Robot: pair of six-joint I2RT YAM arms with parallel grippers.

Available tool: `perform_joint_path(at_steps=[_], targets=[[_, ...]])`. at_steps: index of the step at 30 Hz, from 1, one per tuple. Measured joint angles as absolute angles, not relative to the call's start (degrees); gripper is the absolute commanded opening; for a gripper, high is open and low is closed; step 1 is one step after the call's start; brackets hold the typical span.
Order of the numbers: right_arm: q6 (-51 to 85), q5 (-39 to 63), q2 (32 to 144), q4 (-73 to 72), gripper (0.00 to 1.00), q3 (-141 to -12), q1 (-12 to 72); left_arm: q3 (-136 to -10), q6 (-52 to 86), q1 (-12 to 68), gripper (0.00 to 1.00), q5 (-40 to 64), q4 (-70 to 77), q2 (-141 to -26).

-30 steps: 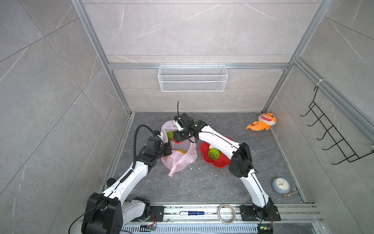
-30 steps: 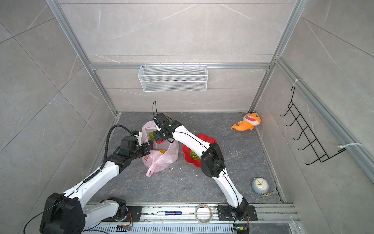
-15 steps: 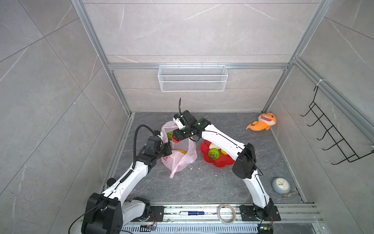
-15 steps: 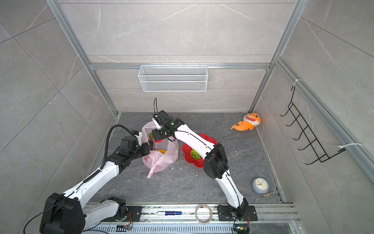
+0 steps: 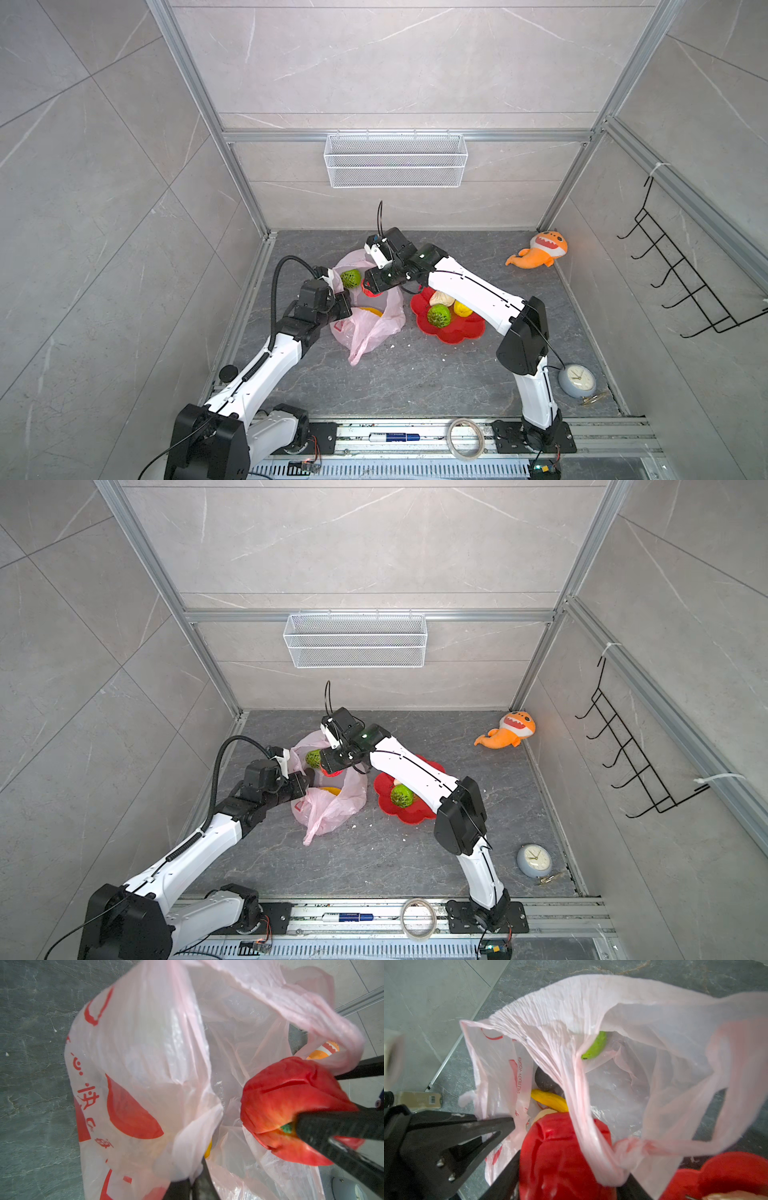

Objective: Take fruits out of the plastic bag
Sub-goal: Place the fruit in the plastic bag.

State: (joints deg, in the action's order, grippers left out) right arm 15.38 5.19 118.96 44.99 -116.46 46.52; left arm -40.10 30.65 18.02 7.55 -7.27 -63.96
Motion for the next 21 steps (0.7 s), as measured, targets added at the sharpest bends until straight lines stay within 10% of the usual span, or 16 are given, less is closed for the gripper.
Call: perform_joint_path(at_steps=[21], targets=[[16.73,5.8,108.16,39.16,0.43,-102.3,44.47,-40.1,31.48,18.02,0.0,7.42,-7.25,-63.75]])
